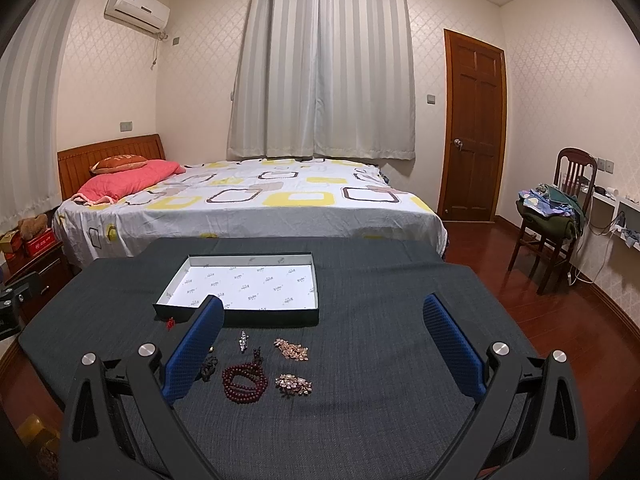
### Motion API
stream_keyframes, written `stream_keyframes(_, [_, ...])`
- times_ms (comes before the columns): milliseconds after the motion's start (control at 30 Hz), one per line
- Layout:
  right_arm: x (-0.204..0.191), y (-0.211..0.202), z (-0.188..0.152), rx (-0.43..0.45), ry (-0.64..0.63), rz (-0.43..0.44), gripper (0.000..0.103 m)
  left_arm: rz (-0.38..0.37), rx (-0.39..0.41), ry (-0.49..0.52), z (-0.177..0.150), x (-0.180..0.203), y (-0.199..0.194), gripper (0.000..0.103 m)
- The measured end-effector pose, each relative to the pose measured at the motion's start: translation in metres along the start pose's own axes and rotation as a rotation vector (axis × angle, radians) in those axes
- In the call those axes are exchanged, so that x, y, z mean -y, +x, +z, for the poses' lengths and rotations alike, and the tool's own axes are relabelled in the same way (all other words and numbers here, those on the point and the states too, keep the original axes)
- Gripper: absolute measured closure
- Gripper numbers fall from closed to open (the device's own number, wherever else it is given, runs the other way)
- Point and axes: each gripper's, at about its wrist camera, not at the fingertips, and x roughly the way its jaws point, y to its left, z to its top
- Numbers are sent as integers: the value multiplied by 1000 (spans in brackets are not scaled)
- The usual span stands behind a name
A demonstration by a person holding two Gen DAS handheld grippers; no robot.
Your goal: Organize jewelry
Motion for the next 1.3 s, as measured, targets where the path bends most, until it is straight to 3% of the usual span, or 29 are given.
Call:
stream_keyframes(567, [-2,19,-15,-23,0,17,6,-26,-25,-21,-15,-5,21,3])
stream_keyframes(700, [-3,34,-33,-14,-9,23,6,-76,-84,-29,-26,-2,48,3])
stream_keyframes(967, [0,85,-86,-127,6,79,6,-157,-209,-69,-75,13,122,3])
stream_keyframes(1100, [-1,98,-104,-144,3,88,6,-151,-240,-42,-99,29,152,3])
stream_keyframes(1300, [0,112,-117,-202,6,102,6,-130,-350,-28,-131,40,194,3])
